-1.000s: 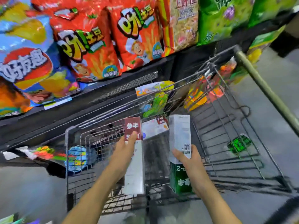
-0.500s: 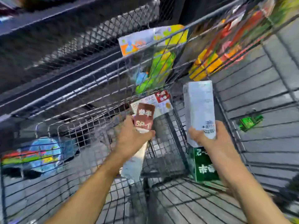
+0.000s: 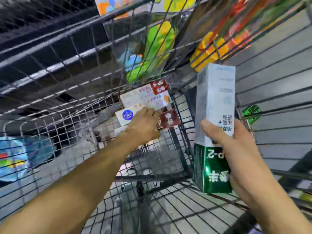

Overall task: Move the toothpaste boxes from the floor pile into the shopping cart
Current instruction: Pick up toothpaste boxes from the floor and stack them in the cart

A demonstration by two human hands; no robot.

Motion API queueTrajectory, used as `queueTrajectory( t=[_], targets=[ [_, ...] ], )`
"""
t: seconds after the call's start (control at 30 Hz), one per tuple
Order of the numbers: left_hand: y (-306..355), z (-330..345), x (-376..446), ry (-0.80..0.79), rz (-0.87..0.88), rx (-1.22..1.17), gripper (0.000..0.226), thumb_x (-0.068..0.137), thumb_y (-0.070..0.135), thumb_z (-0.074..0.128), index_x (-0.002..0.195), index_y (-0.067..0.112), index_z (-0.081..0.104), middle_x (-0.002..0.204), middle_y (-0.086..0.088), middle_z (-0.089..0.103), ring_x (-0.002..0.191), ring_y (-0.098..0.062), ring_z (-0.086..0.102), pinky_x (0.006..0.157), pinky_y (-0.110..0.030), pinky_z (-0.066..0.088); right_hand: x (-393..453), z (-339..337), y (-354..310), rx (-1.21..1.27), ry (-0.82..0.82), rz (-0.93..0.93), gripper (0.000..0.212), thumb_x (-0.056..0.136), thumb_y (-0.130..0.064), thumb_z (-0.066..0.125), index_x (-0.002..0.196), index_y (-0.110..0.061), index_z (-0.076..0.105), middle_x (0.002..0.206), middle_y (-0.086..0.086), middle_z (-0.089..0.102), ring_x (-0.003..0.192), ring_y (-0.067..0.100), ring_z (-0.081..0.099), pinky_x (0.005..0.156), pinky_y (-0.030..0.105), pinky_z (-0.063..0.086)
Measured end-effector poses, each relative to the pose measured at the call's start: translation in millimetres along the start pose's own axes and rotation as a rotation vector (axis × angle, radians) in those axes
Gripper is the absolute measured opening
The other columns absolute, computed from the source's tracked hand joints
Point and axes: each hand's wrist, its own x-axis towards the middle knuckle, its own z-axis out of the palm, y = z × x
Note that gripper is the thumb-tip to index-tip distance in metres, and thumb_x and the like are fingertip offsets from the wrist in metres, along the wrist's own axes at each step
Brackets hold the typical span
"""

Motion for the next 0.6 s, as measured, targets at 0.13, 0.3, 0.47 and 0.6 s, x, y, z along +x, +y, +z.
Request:
queueTrajectory(
  t=[0.13,0.3,0.47,0.6],
  targets=[
    [-5,15,9,0.046,-0.02,0.079,0.089,0.091,0.057,0.055,0.156,0.007,0.021,0.137,-0.017,0.048,0.124,-0.036,0.043,0.101,-0.046,0.038,1,-4,1,0.007,-0.012,0.032,0.065,0.062,-0.051,0.082,0.118,-0.026,0.062,0.106,-0.002,0.076,0.093,0.021,0.074,0.091,0.055,0.056],
    [-13,23,5,0.201,-0.015,0.125,0.082,0.091,0.054,0.061,0.153,0.008,0.032,0.14,-0.019,0.046,0.127,-0.037,0.043,0.106,-0.05,0.036,0,-8,2,0.028,-0.048,0.041,0.061,0.067,-0.05,0.078,0.122,-0.029,0.06,0.11,-0.004,0.075,0.099,0.02,0.073,0.093,0.055,0.054],
    [-35,46,-16,0.131,0.071,0.252,0.079,0.096,0.055,0.051,0.158,0.014,0.023,0.161,-0.019,0.027,0.15,-0.038,0.022,0.122,-0.055,0.017,2,-10,2,0.014,-0.069,0.048,0.057,0.072,-0.048,0.078,0.122,-0.03,0.058,0.111,-0.005,0.075,0.099,0.019,0.073,0.092,0.053,0.055],
    [-60,61,-41,0.064,0.102,0.353,0.069,0.101,0.053,0.014,0.161,0.021,0.003,0.166,-0.017,0.002,0.154,-0.035,-0.003,0.122,-0.059,0.005,1,-12,3,0.01,-0.07,0.057,0.055,0.074,-0.047,0.078,0.122,-0.03,0.058,0.111,-0.005,0.075,0.097,0.018,0.074,0.091,0.052,0.055]
  ],
)
